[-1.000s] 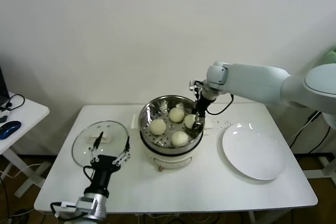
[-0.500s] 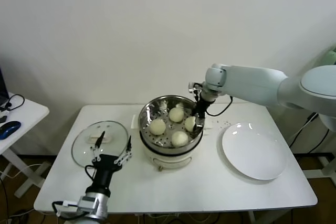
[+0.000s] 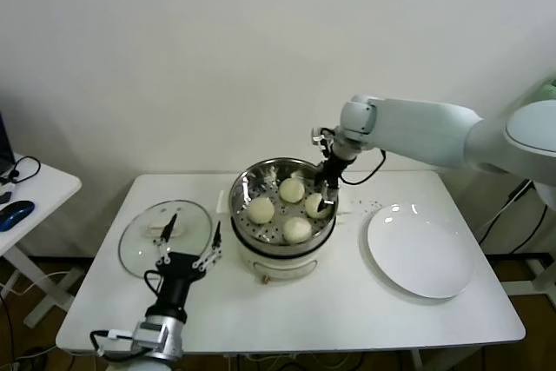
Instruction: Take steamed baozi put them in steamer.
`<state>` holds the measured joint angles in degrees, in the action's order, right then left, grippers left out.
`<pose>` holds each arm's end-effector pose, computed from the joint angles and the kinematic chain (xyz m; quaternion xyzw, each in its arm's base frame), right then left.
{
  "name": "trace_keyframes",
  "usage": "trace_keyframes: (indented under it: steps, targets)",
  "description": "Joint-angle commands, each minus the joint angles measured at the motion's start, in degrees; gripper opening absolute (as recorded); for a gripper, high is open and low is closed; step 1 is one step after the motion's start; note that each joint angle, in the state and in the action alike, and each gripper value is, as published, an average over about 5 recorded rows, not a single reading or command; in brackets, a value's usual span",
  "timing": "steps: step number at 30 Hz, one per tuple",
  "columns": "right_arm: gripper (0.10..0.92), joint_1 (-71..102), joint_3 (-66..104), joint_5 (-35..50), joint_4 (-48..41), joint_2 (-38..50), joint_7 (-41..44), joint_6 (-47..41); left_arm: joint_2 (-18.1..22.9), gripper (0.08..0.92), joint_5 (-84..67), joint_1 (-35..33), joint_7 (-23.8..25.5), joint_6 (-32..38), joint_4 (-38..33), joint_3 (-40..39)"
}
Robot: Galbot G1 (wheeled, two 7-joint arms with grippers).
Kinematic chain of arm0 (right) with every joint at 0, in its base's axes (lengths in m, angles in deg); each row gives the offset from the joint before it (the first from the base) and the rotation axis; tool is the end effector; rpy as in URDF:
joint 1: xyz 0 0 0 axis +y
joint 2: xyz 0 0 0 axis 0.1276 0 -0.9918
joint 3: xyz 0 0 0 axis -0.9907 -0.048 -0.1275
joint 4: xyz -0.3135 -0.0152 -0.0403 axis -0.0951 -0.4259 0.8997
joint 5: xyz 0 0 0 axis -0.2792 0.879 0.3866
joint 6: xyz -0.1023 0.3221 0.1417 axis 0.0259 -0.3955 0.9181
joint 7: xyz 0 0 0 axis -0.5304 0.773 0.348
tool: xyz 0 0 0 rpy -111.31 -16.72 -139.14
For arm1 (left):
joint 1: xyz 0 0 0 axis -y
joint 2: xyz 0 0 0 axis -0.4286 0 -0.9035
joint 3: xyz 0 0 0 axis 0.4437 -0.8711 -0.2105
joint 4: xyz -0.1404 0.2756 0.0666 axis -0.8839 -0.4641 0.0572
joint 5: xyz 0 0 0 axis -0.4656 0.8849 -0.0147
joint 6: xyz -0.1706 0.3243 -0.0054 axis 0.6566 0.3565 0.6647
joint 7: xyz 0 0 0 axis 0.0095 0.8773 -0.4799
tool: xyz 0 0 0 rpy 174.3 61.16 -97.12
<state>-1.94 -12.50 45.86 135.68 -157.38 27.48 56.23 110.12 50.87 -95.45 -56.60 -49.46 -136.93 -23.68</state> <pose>0.5932 0.0503 -0.0923 0.5492 -0.5694 0.4469 0.4177 0.2017 -0.0059 -0.2536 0.0406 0.9935 0.0957 0.0458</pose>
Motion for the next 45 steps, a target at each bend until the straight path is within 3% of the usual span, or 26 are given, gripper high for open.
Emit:
trace_keyframes:
  steps: [1,4,15,25,31,38,45]
  targets:
    - [0.823,-4.51,1.37,1.16,3.41,3.39,0.72,0.51,0.04,0.823,0.82,0.50,-0.30,-0.48,0.35,-1.28]
    - [0.823,-5.68,3.91,-0.05,6.52,7.75,-1.27,1.32,-0.27,0.823,0.67,0.54,-0.31,-0.46,0.68,-0.96]
    - [0.823,2.13,26.29,-16.89,18.57,26.45,-8.02,1.95,-1.64,0.823,-2.57,1.24,0.03,-0.58,2.16,2.02]
    - [0.823,26.55,60.35,-23.59,23.54,36.82,-14.12,2.48,-1.59,0.823,-3.92,2.91,0.10,-0.65,2.97,3.99]
    - [0.823,46.92,78.16,-23.41,29.07,42.19,-22.71,7.32,-1.53,0.823,-3.87,2.81,0.22,-0.43,3.27,4.48]
    - [0.823,78.72,109.39,-25.61,35.63,36.22,-30.80,11.38,-0.95,0.823,-3.64,2.14,0.05,-0.08,4.20,4.88]
    - [0.823,100.44,131.16,-29.93,40.55,19.83,-34.55,17.41,-0.67,0.823,-3.77,2.14,0.32,0.47,4.80,5.19]
